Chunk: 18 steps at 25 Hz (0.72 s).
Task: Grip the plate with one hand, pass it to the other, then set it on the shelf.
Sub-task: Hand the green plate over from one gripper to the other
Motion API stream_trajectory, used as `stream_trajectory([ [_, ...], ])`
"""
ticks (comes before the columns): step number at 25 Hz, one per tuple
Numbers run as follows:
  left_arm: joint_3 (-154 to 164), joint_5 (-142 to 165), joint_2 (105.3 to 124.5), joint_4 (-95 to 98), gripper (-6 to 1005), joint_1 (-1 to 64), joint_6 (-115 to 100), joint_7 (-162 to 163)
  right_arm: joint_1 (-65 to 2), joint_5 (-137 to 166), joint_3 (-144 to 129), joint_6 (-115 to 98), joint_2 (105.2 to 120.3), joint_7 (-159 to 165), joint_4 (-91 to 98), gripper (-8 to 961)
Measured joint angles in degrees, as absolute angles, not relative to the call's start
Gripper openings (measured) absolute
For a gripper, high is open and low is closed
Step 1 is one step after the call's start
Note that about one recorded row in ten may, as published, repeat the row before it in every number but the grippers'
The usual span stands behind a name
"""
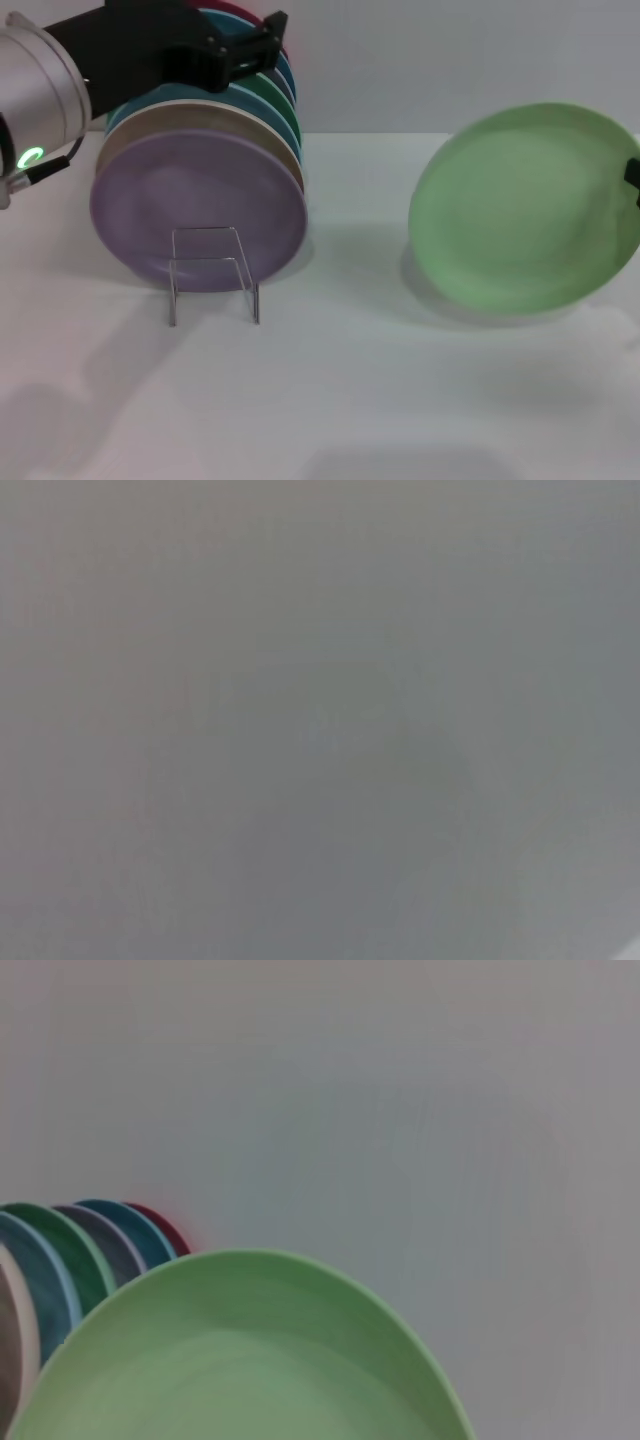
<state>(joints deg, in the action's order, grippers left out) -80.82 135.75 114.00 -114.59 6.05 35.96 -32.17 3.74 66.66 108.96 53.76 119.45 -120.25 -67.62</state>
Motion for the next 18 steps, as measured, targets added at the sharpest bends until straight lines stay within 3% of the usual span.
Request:
stream_trajectory([
  [2,-84.3,132.7,117.25,-114.3,862,7.0,42.4,-37.5,2.5,66.6,110.6,56.5,119.33,-121.4,-64.8,22],
  [3,-85.7,130.9,117.88,-113.8,862,7.8,44.9,-39.0,1.7,66.6,111.5,58.1,119.26,-121.7,-63.2,22],
  [18,-81.4,125.3,118.25,-104.0,862,13.8,49.6,-45.4,-2.1,67.6,116.5,65.6,118.97,-119.9,-57.3,23],
])
